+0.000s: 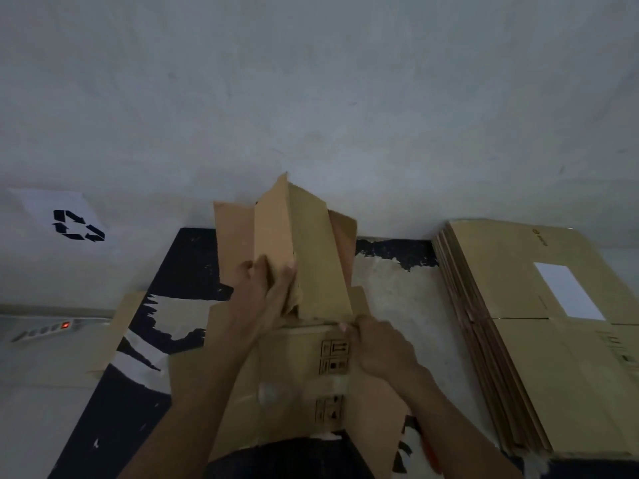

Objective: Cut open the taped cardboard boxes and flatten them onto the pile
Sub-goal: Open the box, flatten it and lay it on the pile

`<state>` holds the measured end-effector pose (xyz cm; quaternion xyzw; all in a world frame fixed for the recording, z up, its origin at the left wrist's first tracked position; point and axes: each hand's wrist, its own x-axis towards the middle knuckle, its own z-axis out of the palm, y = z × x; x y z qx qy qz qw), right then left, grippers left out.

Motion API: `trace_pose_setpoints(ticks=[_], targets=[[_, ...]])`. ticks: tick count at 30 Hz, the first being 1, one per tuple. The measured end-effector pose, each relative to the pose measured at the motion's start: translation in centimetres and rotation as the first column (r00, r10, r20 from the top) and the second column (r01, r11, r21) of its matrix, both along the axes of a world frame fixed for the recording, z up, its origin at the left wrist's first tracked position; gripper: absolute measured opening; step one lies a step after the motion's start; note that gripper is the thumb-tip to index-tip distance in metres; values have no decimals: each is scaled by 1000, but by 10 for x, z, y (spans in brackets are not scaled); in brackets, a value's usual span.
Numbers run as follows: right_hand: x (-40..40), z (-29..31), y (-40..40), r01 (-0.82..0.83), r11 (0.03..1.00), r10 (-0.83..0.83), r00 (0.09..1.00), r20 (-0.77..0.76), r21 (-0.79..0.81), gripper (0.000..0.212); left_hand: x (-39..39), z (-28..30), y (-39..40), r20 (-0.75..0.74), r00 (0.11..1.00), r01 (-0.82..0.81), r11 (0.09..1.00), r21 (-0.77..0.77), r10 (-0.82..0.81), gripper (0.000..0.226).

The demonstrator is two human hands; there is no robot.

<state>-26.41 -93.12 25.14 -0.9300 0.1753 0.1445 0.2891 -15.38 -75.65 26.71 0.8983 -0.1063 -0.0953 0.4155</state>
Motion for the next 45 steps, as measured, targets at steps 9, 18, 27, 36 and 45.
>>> trace_pose_setpoints(ticks=[9, 18, 27, 36, 45], targets=[[66, -26, -26, -138, 898, 166, 986, 31, -418, 29, 4, -51, 10, 125, 992, -26, 996, 82, 16, 49], [70, -98, -23, -136, 970, 126, 990, -61, -201, 33, 17, -163, 16, -253, 949, -200, 980, -21, 188, 26], [52, -170, -14, 704, 631, -772, 534, 344, 324, 71, 20, -188, 14, -150, 624, -781, 606, -149, 767, 86], [1, -211, 15, -65, 973, 103, 981, 165, -222, 65, -34, -231, 17, 87, 995, -74, 925, 372, 44, 58], [-34, -214, 46, -77, 942, 114, 989, 94, -326, 71, -99, -249, 8, 167, 972, 39, 819, 572, -163, 64]])
